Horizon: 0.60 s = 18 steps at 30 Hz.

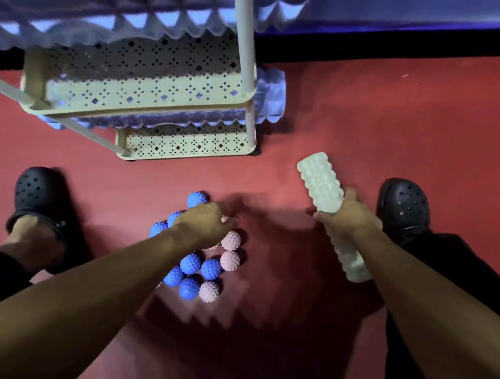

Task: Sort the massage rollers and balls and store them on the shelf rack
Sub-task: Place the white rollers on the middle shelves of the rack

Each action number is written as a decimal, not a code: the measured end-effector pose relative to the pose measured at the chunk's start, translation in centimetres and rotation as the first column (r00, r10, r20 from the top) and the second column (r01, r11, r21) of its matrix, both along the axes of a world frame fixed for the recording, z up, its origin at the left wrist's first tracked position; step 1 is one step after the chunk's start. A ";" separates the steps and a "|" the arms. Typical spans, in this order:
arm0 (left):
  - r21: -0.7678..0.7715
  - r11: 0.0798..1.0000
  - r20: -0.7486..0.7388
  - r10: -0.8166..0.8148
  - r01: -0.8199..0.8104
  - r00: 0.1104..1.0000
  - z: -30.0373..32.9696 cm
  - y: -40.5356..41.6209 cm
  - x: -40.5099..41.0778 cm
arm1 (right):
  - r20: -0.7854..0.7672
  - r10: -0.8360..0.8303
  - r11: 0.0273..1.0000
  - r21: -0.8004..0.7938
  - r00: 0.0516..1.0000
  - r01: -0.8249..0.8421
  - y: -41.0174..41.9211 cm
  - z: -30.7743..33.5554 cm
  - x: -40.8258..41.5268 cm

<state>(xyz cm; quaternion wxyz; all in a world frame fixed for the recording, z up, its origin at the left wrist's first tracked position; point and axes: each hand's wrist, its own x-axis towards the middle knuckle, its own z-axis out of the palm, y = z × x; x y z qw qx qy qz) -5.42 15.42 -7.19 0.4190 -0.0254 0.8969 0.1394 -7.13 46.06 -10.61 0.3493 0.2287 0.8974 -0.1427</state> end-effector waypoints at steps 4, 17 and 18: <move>0.016 1.000 -0.008 0.016 -0.016 1.000 -0.5 -0.4 0.5 | 0.010 -0.082 0.997 0.010 0.997 0.082 -0.2 -1.6 0.7; 0.061 0.998 -0.082 -0.005 0.010 0.997 8.5 -0.3 0.0 | -0.072 -0.323 0.916 -0.273 0.944 0.293 -3.4 6.4 2.2; 0.078 0.997 -0.100 -0.005 0.013 0.995 9.8 -0.3 0.0 | -0.087 -0.340 0.904 -0.304 0.936 0.301 -3.8 7.8 2.3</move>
